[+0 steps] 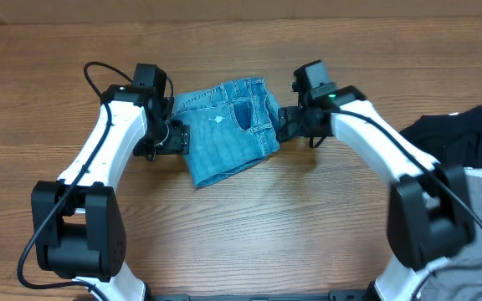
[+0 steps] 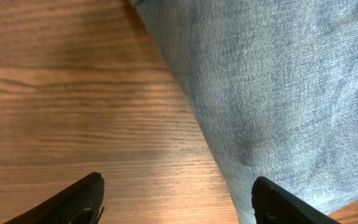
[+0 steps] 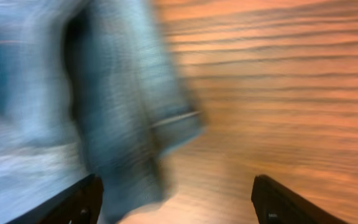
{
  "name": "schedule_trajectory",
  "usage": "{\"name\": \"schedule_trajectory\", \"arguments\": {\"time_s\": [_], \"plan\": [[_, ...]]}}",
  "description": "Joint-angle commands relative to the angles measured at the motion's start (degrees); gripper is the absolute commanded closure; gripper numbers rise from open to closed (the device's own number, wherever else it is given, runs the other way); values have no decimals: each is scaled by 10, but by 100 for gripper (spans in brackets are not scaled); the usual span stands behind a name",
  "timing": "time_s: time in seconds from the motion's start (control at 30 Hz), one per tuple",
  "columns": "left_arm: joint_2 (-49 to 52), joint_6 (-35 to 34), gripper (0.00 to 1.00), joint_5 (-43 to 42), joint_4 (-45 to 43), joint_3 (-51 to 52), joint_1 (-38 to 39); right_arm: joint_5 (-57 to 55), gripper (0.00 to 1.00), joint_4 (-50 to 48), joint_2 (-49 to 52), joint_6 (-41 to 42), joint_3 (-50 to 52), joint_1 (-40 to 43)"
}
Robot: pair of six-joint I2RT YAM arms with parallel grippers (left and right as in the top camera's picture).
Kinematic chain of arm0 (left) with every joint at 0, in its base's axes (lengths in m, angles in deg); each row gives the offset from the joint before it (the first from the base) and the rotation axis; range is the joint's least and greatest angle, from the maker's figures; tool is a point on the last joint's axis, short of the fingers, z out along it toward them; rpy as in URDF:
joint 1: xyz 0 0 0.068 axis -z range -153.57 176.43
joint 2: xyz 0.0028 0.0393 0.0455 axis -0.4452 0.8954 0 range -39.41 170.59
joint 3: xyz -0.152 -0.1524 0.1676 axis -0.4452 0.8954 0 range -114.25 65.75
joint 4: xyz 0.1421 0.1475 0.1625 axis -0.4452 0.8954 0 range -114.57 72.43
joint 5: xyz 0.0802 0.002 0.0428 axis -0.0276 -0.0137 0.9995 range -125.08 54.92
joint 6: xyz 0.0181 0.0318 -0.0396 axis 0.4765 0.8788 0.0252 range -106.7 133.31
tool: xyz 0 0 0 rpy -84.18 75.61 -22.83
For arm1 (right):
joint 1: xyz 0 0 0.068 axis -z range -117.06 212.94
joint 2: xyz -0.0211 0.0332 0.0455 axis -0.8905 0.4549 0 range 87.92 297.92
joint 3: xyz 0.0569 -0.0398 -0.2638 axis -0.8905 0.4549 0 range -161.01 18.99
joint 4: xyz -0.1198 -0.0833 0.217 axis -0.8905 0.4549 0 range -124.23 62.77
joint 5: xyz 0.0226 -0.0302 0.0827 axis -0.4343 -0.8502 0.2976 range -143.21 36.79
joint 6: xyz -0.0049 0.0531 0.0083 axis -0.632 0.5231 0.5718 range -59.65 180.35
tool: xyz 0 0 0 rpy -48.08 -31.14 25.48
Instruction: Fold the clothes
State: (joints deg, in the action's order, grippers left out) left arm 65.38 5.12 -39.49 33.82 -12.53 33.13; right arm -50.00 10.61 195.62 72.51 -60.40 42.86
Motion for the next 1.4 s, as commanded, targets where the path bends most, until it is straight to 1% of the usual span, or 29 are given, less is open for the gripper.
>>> {"name": "schedule_trajectory", "arguments": {"time_s": [0.0, 0.03, 0.07, 0.1, 0.13, 0.17, 0.23, 0.27, 0.3, 0.33, 0.37, 0.4, 0.43, 0.5, 0.57, 0.63, 0.67, 0.7, 0.77, 0.83, 0.87, 0.9, 0.93, 1.03, 1.1, 1.17, 1.2, 1.27, 1.37], "plan": [[-8, 46, 20, 54, -29, 3, 0, 272, 25, 30, -63, 11, -12, -24], [-8, 54, 21, 54, -38, 3, -1, 282, 30, 33, -61, 21, -11, -30], [-8, 63, 30, 51, -54, 3, 0, 277, 50, 25, -56, 56, -4, -49], [-8, 68, 37, 45, -61, 3, 0, 269, 61, 11, -53, 63, 1, -58], [-8, 70, 45, 41, -66, 3, 0, 253, 82, -14, -48, 79, 10, -69], [-8, 70, 55, 42, -68, 3, 0, 229, 88, -46, -42, 108, 23, -79], [-8, 77, 73, 44, -68, 3, 0, 191, 92, -120, -22, 172, 55, -99], [-8, 87, 80, 44, -68, 3, 0, 189, 93, -166, -9, 190, 73, -107], [-8, 100, 82, 44, -70, 3, -1, 189, 93, -211, 5, 203, 90, -113], [-8, 112, 82, 44, -75, 3, -1, 189, 93, -275, 30, 213, 110, -120], [-8, 121, 83, 44, -82, 3, -1, 187, 93, -304, 53, 216, 120, -123], [-8, 136, 82, 45, -92, 3, -1, 187, 94, -309, 74, 223, 121, -124], [-7, 148, 81, 46, -101, 3, -1, 187, 96, -300, 97, 233, 121, -124], [-4, 172, 79, 48, -119, 3, -1, 186, 96, -261, 120, 247, 121, -122], [4, 193, 76, 50, -139, 3, -1, 182, 96, -225, 120, 265, 120, -113], [17, 213, 68, 50, -163, 3, -1, 171, 96, -163, 102, 265, 113, -105], [28, 213, 59, 50, -178, 3, -2, 150, 96, -105, 85, 264, 108, -98], [35, 213, 57, 50, -186, 3, -2, 142, 96, -80, 74, 259, 106, -94], [48, 213, 55, 46, -199, 3, -3, 118, 96, -34, 49, 223, 100, -86], [67, 213, 55, 26, -205, 3, -3, 72, 96, 15, 28, 207, 93, -78], [79, 213, 55, 5, -204, 3, -3, 43, 96, 38, 14, 194, 91, -73], [97, 213, 55, -35, -196, 3, -2, 42, 96, 44, 2, 164, 91, -67], [112, 213, 56, -75, -189, 3, -3, 48, 96, 43, -8, 135, 91, -62], [132, 213, 55, -165, -166, 3, -3, 79, 96, 37, -10, 106, 91, -59], [126, 216, 56, -203, -144, -1, -4, 136, 96, 37, -10, 80, 90, -59], [115, 247, 55, -247, -108, -11, -7, 207, 96, 38, -10, 61, 89, -59], [105, 261, 55, -257, -86, -20, -9, 239, 96, 38, -11, 59, 89, -59], [82, 264, 55, -257, -58, -30, -10, 281, 96, 42, -16, 58, 89, -59], [40, 276, 52, -256, -39, -33, -12, 319, 96, 50, -31, 59, 89, -59]]}}
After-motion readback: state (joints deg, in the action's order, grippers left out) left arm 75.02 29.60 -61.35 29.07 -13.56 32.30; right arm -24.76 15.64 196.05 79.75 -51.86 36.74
